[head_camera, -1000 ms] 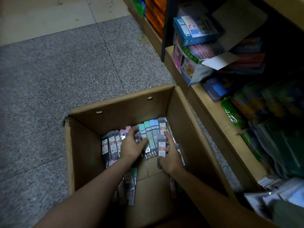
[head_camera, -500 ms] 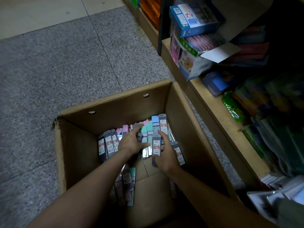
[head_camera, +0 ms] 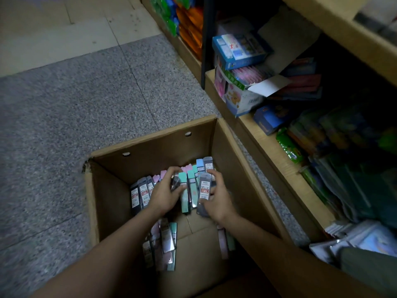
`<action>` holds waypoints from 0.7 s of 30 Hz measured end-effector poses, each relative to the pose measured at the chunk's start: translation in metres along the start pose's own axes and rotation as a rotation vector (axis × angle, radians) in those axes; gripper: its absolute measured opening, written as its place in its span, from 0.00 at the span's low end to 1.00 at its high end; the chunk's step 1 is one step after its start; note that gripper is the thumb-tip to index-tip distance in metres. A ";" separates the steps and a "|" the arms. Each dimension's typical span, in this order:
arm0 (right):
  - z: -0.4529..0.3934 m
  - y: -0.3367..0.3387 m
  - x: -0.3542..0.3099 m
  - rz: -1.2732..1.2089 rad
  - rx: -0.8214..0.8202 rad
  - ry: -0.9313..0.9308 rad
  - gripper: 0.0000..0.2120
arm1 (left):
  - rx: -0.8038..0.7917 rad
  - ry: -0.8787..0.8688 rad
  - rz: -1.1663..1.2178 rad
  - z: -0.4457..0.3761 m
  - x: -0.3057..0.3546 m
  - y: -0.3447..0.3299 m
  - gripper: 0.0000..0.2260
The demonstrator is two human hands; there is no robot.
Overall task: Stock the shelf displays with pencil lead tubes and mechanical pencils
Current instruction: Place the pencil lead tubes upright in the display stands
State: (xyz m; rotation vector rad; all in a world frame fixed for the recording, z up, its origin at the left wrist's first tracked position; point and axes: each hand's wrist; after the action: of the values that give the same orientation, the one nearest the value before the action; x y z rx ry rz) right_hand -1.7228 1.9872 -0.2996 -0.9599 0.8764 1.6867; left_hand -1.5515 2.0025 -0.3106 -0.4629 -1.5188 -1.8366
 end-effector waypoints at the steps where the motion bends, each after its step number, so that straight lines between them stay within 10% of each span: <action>1: 0.003 0.002 -0.010 0.035 0.016 0.020 0.37 | -0.024 -0.047 -0.013 0.002 0.008 0.010 0.16; 9: 0.050 0.043 -0.108 0.079 0.095 0.331 0.33 | -0.124 -0.511 -0.237 0.006 0.126 0.110 0.19; 21: 0.147 0.147 -0.249 0.270 0.400 0.695 0.16 | -0.049 -0.763 0.154 0.041 0.273 0.154 0.17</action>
State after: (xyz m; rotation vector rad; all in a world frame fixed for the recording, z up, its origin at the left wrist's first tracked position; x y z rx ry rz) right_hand -1.8377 1.9808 0.0034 -1.1962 1.7934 1.3024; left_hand -1.6381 1.9535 -0.0104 -1.3791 -1.8400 -1.6533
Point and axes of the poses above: each hand's wrist, its own z-axis away from the middle knuckle, its own y-axis out of the back of the hand, x = y × z, and after that the axes turned 12 degrees about -z, right-handed
